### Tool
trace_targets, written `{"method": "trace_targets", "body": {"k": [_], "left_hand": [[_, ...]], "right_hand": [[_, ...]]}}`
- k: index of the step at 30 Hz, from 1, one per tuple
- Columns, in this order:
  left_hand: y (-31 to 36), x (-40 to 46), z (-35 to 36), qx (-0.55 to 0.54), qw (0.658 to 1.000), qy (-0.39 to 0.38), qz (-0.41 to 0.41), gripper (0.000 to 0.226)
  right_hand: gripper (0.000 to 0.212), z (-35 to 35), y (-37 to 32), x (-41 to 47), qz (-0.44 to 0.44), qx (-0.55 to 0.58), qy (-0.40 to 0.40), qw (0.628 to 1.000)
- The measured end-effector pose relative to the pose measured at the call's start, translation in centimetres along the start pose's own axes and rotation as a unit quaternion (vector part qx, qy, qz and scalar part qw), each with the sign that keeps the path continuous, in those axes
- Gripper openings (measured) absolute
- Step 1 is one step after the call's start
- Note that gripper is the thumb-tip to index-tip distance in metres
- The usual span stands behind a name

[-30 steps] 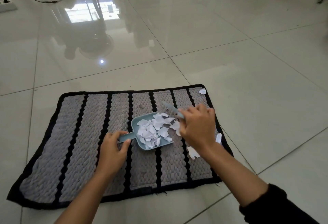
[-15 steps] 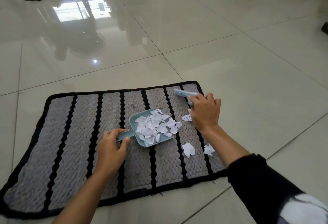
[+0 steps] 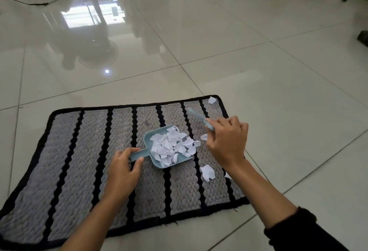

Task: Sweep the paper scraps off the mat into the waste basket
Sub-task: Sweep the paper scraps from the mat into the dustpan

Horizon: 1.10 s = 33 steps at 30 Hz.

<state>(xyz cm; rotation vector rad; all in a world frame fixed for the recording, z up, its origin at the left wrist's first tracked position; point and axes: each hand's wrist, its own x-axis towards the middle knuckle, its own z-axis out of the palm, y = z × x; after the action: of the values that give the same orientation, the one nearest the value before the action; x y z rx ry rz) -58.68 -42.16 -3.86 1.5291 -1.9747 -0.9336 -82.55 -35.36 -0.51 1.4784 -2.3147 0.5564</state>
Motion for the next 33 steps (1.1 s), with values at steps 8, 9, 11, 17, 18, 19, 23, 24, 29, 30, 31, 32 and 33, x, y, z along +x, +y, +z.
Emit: {"method": "trace_targets", "body": {"k": [8,9,11,17,18,19,23,24,29,30,31,32,33], "left_hand": [[0.1,0.0,0.3,0.013,1.0,0.005,-0.001,0.025],[0.1,0.1,0.3,0.012,1.0,0.003,-0.003,0.025],[0.1,0.3,0.3,0.012,1.0,0.0,-0.008,0.024],[1.0,0.9,0.1,0.004,1.0,-0.006,-0.005,0.024],[1.1,0.9,0.0,0.004,1.0,-0.006,-0.003,0.024],[1.2,0.9,0.0,0.006,1.0,-0.006,-0.002,0.024],[1.3,0.8,0.1,0.02,1.0,0.0,-0.009,0.026],[1.4,0.7,0.0,0.022,1.0,0.0,-0.013,0.026],[1.8,0.8,-0.1,0.024,0.999,-0.004,-0.026,0.025],[1.9,0.8,-0.1,0.022,0.999,-0.005,-0.025,0.024],[1.9,0.9,-0.1,0.022,0.999,-0.005,-0.023,0.024],[1.9,0.8,-0.1,0.023,0.999,-0.005,-0.023,0.024],[1.9,0.7,-0.1,0.026,0.999,-0.005,-0.022,0.024]], "right_hand": [[0.028,4.8,2.5,5.8,-0.014,-0.089,-0.07,0.994],[0.028,4.9,2.6,5.7,-0.013,-0.086,-0.079,0.993],[0.027,4.3,2.4,5.1,0.001,-0.066,-0.075,0.995],[0.028,2.5,1.2,3.7,-0.054,-0.058,0.003,0.997],[0.028,2.9,1.2,4.4,-0.039,-0.067,0.003,0.997],[0.028,3.3,1.2,5.1,-0.021,-0.072,-0.007,0.997],[0.021,3.7,1.7,5.5,0.029,-0.074,-0.084,0.993],[0.02,3.2,1.5,4.8,0.025,-0.053,-0.086,0.995],[0.018,0.6,0.2,1.9,-0.054,-0.03,-0.026,0.998],[0.02,0.8,0.4,2.2,-0.044,-0.04,-0.02,0.998],[0.021,1.0,0.6,2.7,-0.028,-0.049,-0.023,0.998],[0.02,1.3,0.8,3.0,-0.015,-0.058,-0.033,0.998],[0.019,1.6,0.9,3.2,-0.005,-0.063,-0.047,0.997]]}}
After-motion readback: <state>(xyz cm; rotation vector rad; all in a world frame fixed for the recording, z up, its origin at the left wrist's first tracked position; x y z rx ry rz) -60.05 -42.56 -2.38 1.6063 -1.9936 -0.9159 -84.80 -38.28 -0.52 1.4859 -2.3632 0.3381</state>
